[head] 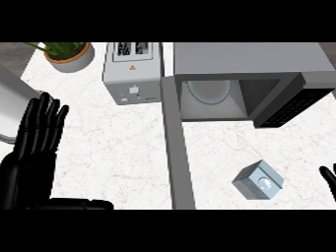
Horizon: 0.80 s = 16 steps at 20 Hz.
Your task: Pick up the milk, place it into the microwave and close the microwave
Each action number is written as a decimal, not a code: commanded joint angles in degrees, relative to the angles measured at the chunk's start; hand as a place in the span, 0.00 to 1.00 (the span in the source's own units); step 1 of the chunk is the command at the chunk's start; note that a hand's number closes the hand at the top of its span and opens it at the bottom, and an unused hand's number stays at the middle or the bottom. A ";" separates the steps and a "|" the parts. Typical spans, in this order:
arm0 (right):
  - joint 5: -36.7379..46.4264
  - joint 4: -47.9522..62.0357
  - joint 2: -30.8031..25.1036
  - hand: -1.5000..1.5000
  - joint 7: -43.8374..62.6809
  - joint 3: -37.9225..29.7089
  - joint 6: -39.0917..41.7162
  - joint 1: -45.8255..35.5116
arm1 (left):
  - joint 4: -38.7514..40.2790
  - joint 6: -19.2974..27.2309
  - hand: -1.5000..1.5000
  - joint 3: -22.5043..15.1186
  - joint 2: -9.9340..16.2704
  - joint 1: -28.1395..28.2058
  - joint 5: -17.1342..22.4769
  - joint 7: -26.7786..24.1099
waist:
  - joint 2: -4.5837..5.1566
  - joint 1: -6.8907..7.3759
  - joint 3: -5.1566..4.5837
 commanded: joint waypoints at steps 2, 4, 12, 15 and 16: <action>0.08 -2.52 1.09 0.00 -7.48 -0.24 6.80 14.19 | 0.74 6.94 0.00 -9.24 -0.75 3.98 -3.35 -3.12 | 0.01 -0.10 -0.09; 0.73 3.67 0.96 0.00 -12.77 -2.71 9.81 15.13 | 2.84 8.74 0.00 -11.65 -0.76 6.72 -4.56 -7.37 | 0.05 0.18 -0.09; 6.19 15.11 3.02 0.00 -26.79 -7.07 14.22 17.14 | 6.97 15.86 0.00 -21.19 -0.77 8.26 -5.98 -13.41 | 0.15 0.45 -0.10; 15.27 22.68 5.02 0.00 -30.28 -4.29 11.97 12.28 | 7.75 17.57 0.00 -23.81 -0.77 10.17 -6.87 -16.42 | 0.22 0.87 -0.11; 15.81 19.35 6.65 0.00 -27.87 -3.17 9.66 12.00 | 6.48 14.48 0.00 -22.06 -0.50 13.43 -6.61 -16.22 | 0.24 1.06 -0.13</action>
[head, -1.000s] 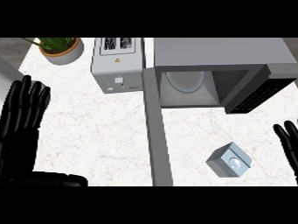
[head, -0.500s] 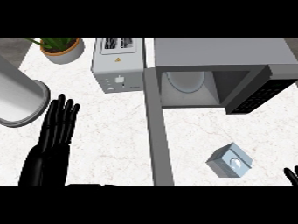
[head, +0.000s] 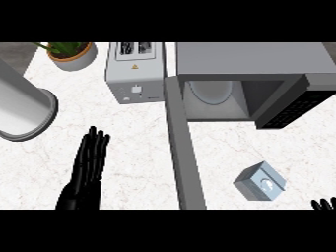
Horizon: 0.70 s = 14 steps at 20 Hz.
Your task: Pick up the milk, place it into the microwave and close the microwave
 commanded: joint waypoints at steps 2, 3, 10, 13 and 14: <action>2.01 10.42 0.67 0.00 -6.34 -4.29 -0.82 -4.37 | 4.67 3.76 0.00 -4.18 -0.02 -0.55 -0.10 -3.25 | 0.12 0.13 -0.01; 5.74 13.37 2.85 0.00 -6.85 -1.34 -2.77 -7.12 | 4.06 4.04 0.00 -3.18 -0.02 -2.87 0.48 -0.91 | 0.15 0.22 0.00; 7.36 20.48 2.64 0.00 -10.89 -3.61 -3.82 -10.41 | 4.19 4.93 0.00 -6.83 0.05 0.28 0.15 -3.29 | 0.14 0.24 -0.02; 8.98 19.72 4.63 0.00 -7.26 -2.03 -6.25 -11.87 | -0.70 2.16 0.00 -6.34 3.62 6.99 3.63 -6.49 | 0.12 0.47 -0.04; 11.51 26.82 3.96 0.00 -13.03 -2.48 -6.50 -13.82 | 0.51 2.88 0.00 -6.06 2.31 2.92 1.78 -1.95 | 0.15 0.38 -0.01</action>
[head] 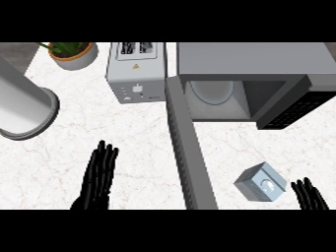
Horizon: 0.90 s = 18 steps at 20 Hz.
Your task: Pick up the milk, place it into the microwave and close the microwave
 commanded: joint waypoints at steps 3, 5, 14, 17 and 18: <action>3.57 10.03 -0.16 0.00 -1.34 -2.19 -4.28 -10.08 | -1.29 -3.51 0.00 2.46 5.21 4.63 4.86 -2.70 | 0.04 0.34 0.01; 4.95 13.39 0.31 0.00 -1.79 -2.75 -6.62 -12.15 | 0.06 -2.74 0.00 3.53 3.31 0.82 4.89 -1.95 | 0.06 0.12 0.01; 7.76 31.98 -0.01 0.00 -8.48 -5.43 -13.16 -25.08 | -2.58 -7.11 0.00 8.24 7.81 3.73 10.67 -3.32 | 0.07 0.31 0.02; 6.93 33.70 -1.38 0.00 -8.90 -6.88 -13.81 -28.10 | -1.61 -10.28 0.00 11.57 9.94 6.69 14.39 -7.15 | 0.05 0.39 0.00; 5.31 40.14 -4.21 1.00 -12.91 -9.48 -11.91 -30.21 | -0.62 -8.78 0.00 10.19 7.76 3.69 12.63 -5.58 | 0.09 0.31 0.03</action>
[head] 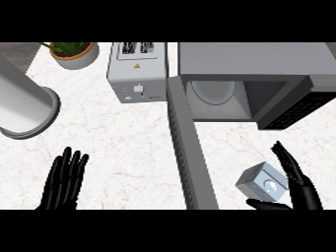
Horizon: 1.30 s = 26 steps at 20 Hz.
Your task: Pick up the milk, place it into the microwave and close the microwave
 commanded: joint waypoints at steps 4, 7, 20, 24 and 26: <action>-0.20 13.51 -0.76 1.00 -7.94 -3.09 -4.63 -7.23 | -3.64 -1.80 0.00 2.53 2.44 1.75 1.82 2.37 | 0.03 0.07 0.03; 1.30 15.00 -1.82 1.00 -9.06 -3.39 -7.64 -7.03 | 1.07 -5.08 0.00 5.50 3.10 2.74 4.61 -2.77 | 0.02 0.02 0.00; 5.55 42.37 -6.11 1.00 -10.44 -7.42 -18.17 -30.85 | -0.22 -9.50 0.00 7.52 4.88 7.22 7.05 -5.41 | 0.26 0.95 0.09; 2.22 45.42 -4.02 1.00 -16.89 -8.56 -12.31 -31.90 | -2.37 -8.53 0.00 7.69 4.67 6.44 6.43 -3.88 | 0.37 1.15 0.14; 1.78 44.95 -3.60 1.00 -16.14 -7.76 -9.28 -32.64 | -1.30 -9.70 0.00 9.71 4.76 6.00 8.98 -3.91 | 0.24 0.79 0.07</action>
